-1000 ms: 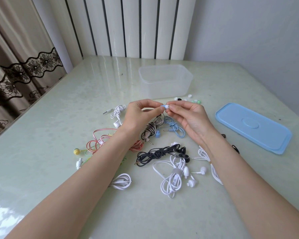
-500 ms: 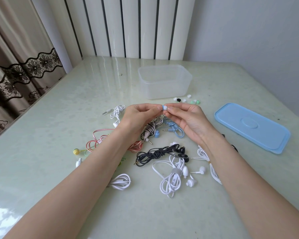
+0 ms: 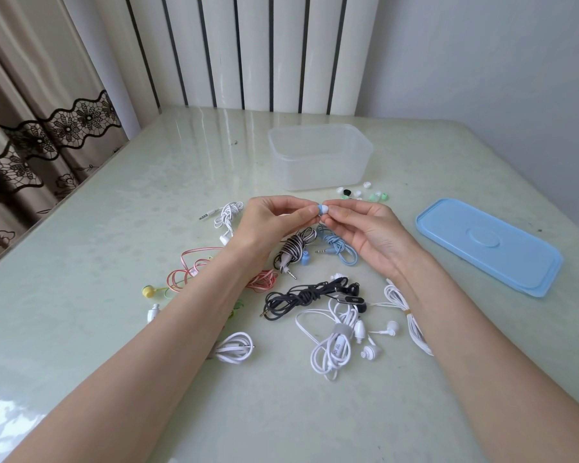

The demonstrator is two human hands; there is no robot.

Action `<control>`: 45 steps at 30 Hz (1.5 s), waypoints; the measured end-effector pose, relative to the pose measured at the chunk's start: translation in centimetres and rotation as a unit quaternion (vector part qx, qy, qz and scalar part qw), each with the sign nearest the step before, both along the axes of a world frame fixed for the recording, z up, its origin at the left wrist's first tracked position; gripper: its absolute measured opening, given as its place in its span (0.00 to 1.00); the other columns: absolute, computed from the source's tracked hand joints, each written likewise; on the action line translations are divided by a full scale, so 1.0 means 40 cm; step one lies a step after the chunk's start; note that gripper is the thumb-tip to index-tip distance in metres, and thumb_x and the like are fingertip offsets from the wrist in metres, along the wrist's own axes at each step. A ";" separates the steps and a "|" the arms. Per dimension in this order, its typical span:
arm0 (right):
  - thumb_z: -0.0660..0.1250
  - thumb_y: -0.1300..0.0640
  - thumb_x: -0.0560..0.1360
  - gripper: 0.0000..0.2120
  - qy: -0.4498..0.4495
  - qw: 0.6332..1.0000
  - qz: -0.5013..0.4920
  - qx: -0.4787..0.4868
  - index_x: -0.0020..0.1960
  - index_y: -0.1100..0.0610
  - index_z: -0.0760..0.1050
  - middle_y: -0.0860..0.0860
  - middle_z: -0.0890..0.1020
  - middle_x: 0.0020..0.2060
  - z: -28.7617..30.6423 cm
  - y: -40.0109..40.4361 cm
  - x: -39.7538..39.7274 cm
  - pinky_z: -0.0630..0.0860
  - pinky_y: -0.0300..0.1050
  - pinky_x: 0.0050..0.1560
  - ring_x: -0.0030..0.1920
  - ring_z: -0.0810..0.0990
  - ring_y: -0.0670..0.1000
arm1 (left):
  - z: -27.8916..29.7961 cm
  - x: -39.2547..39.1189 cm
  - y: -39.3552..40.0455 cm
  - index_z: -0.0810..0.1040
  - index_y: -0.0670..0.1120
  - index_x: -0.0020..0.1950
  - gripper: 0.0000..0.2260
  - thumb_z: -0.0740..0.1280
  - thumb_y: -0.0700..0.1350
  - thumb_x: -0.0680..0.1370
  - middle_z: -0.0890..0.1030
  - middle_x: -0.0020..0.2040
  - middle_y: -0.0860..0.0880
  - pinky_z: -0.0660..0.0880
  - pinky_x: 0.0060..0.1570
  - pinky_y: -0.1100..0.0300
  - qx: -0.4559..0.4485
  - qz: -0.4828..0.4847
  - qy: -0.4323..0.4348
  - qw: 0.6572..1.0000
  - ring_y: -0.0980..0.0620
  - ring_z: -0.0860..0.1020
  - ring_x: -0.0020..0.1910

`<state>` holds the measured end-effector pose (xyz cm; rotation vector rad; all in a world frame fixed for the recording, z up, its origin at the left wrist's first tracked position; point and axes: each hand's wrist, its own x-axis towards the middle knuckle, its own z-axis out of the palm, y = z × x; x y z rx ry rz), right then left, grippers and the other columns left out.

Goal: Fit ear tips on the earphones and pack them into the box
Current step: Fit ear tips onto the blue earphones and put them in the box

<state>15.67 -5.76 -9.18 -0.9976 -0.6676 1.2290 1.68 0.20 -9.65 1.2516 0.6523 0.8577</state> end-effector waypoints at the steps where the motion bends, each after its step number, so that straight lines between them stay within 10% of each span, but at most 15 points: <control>1: 0.61 0.72 0.73 0.06 0.004 1.000 0.005 -0.005 0.43 0.65 0.76 0.52 0.84 0.31 -0.001 0.000 0.001 0.79 0.32 0.39 0.33 0.82 0.45 | 0.000 -0.002 0.000 0.80 0.38 0.43 0.03 0.68 0.34 0.72 0.84 0.35 0.50 0.77 0.44 0.69 0.013 -0.001 0.008 1.000 0.57 0.82 0.37; 30: 0.65 0.71 0.71 0.06 -0.105 0.994 -0.030 0.020 0.42 0.63 0.78 0.50 0.84 0.30 -0.011 0.002 0.000 0.79 0.33 0.41 0.33 0.82 0.44 | -0.005 0.005 -0.002 0.81 0.45 0.41 0.02 0.71 0.40 0.71 0.81 0.41 0.46 0.75 0.53 0.59 0.065 0.076 0.096 0.990 0.51 0.78 0.43; 45: 0.62 0.72 0.72 0.06 -0.021 0.999 -0.012 0.024 0.43 0.66 0.77 0.52 0.84 0.32 -0.002 -0.001 -0.003 0.80 0.34 0.43 0.35 0.83 0.46 | -0.004 -0.003 0.001 0.82 0.42 0.43 0.02 0.71 0.38 0.71 0.83 0.42 0.44 0.77 0.53 0.61 0.089 0.035 0.062 0.993 0.53 0.81 0.43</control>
